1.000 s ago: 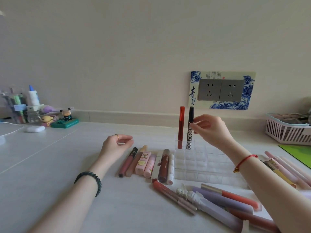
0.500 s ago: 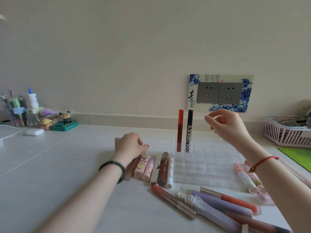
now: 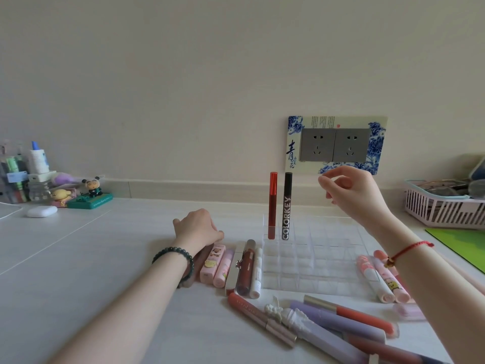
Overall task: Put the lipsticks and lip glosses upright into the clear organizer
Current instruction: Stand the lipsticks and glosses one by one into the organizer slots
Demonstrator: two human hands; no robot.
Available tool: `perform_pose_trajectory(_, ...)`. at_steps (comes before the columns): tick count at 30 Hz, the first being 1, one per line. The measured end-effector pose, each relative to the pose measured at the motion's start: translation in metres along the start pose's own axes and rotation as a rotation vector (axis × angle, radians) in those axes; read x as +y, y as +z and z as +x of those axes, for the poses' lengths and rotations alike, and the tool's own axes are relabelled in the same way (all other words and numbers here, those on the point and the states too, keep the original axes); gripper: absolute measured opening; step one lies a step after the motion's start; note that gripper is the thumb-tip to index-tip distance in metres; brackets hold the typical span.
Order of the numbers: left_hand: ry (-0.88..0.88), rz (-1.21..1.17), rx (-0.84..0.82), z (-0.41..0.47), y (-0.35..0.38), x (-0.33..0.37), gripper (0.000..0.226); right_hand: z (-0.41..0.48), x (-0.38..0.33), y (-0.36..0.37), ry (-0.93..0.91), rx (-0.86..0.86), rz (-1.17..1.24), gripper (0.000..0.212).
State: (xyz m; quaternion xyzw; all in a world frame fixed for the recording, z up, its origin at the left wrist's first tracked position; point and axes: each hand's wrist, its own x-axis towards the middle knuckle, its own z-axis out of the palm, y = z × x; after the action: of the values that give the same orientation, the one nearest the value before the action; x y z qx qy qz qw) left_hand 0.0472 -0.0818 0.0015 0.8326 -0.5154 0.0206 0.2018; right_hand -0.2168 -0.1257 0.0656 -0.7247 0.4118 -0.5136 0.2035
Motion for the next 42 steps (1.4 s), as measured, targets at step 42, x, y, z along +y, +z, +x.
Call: perform_pose_trajectory(42,0.345,-1.087,-0.009,-0.047,-0.037,0.058,0.008,-0.007,-0.025,-0.013,-0.080,-0.133,0.163,0.009)
